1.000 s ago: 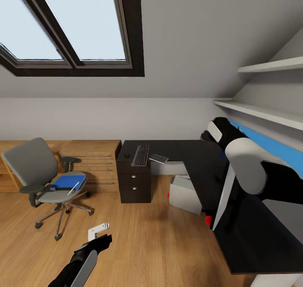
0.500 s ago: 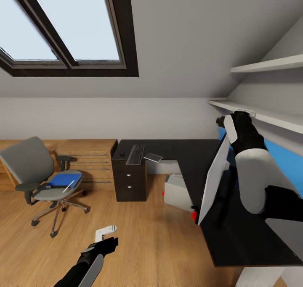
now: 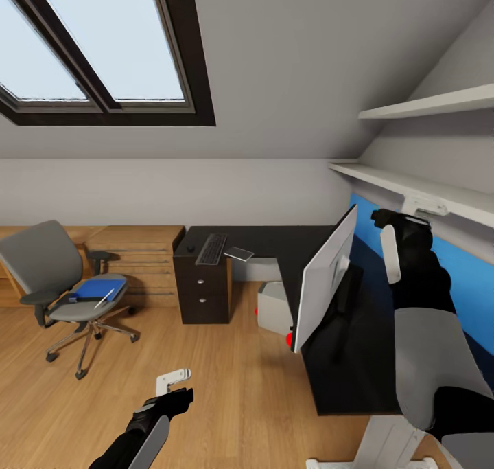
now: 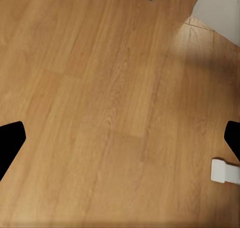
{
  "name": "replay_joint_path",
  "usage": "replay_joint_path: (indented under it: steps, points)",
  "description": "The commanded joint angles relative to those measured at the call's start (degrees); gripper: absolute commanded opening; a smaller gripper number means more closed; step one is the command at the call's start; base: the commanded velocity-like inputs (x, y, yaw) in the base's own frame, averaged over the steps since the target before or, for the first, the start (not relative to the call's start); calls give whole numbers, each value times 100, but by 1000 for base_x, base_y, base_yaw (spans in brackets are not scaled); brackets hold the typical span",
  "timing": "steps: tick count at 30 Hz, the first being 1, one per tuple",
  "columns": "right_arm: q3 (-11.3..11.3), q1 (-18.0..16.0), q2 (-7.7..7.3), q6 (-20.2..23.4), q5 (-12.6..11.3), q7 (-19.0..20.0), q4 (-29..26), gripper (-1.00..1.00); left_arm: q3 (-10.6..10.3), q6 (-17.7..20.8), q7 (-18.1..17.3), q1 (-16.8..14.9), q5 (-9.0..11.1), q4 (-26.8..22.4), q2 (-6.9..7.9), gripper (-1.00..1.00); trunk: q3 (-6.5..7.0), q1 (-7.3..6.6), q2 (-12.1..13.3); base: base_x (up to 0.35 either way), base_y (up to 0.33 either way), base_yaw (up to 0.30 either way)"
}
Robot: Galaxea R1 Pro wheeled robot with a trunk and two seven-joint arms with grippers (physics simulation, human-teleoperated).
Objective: In the bedroom, organize the workspace by keeping the computer under the desk, ensuring the monitor is on the desk, placing the keyboard on the desk next to the monitor, placing the mouse on the desk next to the keyboard, moving the folder from the swivel chair onto the desk next to the mouse, stacking the notebook on top of the folder with the pen on top of the notebook, and positioning the swivel chair next to the desk.
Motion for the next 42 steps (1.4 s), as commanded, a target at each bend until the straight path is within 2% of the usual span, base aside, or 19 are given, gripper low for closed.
replay_joint_path:
  steps: [1, 3, 5, 8, 9, 13, 14, 15, 16, 19, 20, 23, 29, 33, 34, 37, 39, 40, 42]
  points:
    - [-40, 271, -16, 0, -46, -33, -198, 100, -20, 9, 54, -4, 53, -9, 9, 100, -5, 2, -6, -37, -62, 0]
    - [-87, 555, -26, -13, -47, -23, -350, 100, -16, 9, 54, -4, 53, -9, 8, 100, -5, 2, -6, -26, -45, 0]
    - [-152, 1558, -20, -194, -58, 5, -638, 100, -14, -63, 45, -4, 39, -26, 14, 100, -5, 2, -6, -8, -14, 0]
    - [-165, 2062, -10, -603, -70, 16, -599, 100, -20, -165, 39, -4, 46, -14, 10, 100, -5, 2, -6, -3, -5, 0]
    - [-167, 2319, -7, -917, -78, 18, -476, 100, -23, -197, 36, -4, 54, 23, 9, 100, -5, 2, -6, -1, -2, 0]
    - [-166, 2761, -1, -1568, -82, 24, -131, 100, -60, -235, 31, -4, 55, 217, 6, 100, -5, 2, -6, -1, -1, 0]
    - [-160, 3099, 14, -2223, -75, 34, 375, 100, -132, -271, 33, -4, 56, 483, 7, 100, -5, 2, -6, 0, 0, 0]
    - [-158, 3167, 18, -2399, -72, 40, 531, 100, -144, -280, 34, -4, 57, 555, 7, 100, -5, 2, -6, 0, 0, 0]
    - [-156, 3277, 26, -2781, -60, 59, 868, 100, -163, -309, 31, -4, 55, 706, 7, 100, -5, 2, -6, 0, 0, 0]
    - [-150, 3397, 22, -3607, -26, 151, 1567, 100, -196, -440, 25, -8, 53, 1018, 6, 100, -5, 2, -6, 0, 0, 0]
    - [-146, 3446, 9, -4307, 93, 255, 2051, 100, -282, -739, 12, -11, 58, 1352, 1, 100, -5, 2, -6, 0, 0, 0]
    - [-149, 3471, 0, -4681, 281, 302, 2284, 100, -463, -1184, 0, -12, 61, 1791, -3, 100, -5, 2, -6, 0, 0, 0]
    - [-151, 3660, 5, -4914, 459, 333, 2579, 100, -779, -1982, -24, -12, 64, 2477, -5, 100, -5, 2, -6, 0, 0, 0]
    - [-151, 3738, 26, -4951, 468, 335, 2750, 100, -839, -2150, -35, -12, 68, 2732, -7, 100, -5, 2, -6, 0, 0, 0]
    - [-151, 3771, 31, -4993, 463, 346, 2846, 100, -859, -2211, -30, -12, 67, 2997, -4, 100, -5, 2, -6, 0, 0, 0]
    - [-151, 3779, 33, -5075, 468, 364, 2968, 100, -861, -2231, -31, -12, 73, 3124, -3, 100, -5, 2, -6, 0, 0, 0]
    - [-151, 3784, 34, -5296, 469, 380, 3209, 100, -863, -2256, -33, -12, 72, 3287, -2, 100, -5, 2, -6, 0, 0, 0]
    - [-150, 3787, 105, -5858, 483, 395, 3595, 100, -869, -2508, -36, -12, 70, 3536, -19, 100, -5, 2, -6, 0, 0, 23]
    - [-151, 3787, 129, -5910, 487, 396, 3646, 100, -869, -2706, -29, -12, 68, 3673, -115, 100, -5, 2, -6, 0, -10, 130]
